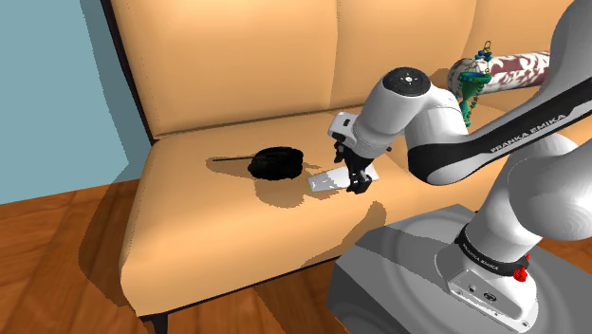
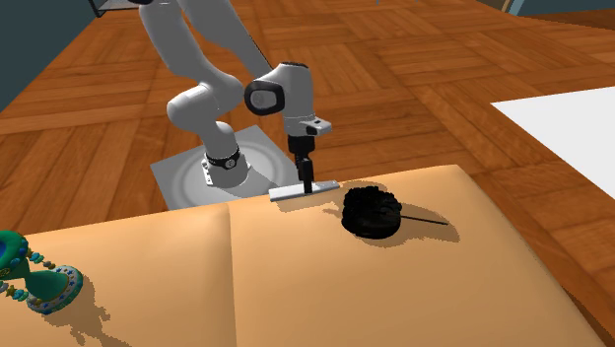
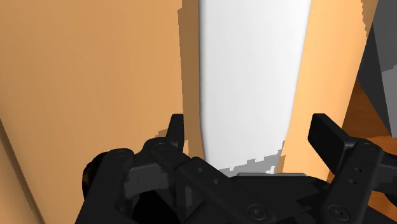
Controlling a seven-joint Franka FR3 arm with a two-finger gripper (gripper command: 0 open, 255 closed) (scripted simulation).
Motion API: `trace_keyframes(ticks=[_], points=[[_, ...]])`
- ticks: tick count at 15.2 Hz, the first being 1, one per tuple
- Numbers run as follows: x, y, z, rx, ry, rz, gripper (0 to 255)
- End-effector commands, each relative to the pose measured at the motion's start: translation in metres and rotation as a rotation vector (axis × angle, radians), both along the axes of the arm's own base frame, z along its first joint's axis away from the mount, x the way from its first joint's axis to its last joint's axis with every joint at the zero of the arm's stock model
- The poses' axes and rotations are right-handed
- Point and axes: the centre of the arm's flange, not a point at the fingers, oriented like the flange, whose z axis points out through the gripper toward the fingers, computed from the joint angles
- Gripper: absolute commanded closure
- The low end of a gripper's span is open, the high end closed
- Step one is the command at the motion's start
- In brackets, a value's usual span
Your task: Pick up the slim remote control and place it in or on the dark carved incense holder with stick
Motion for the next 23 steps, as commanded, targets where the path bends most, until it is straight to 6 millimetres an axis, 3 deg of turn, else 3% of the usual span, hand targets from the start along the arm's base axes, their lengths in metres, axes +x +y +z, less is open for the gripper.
trace_keyframes(ticks=[1, 9, 10, 19, 23], points=[[0.003, -0.001, -0.008, 0.001, 0.000, 0.001, 0], [0.004, -0.002, -0.011, 0.001, 0.000, 0.001, 0], [0.004, -0.002, -0.011, 0.001, 0.000, 0.001, 255], [0.004, -0.002, -0.011, 0.001, 0.000, 0.001, 255], [0.004, -0.002, 0.010, 0.001, 0.000, 0.001, 255]])
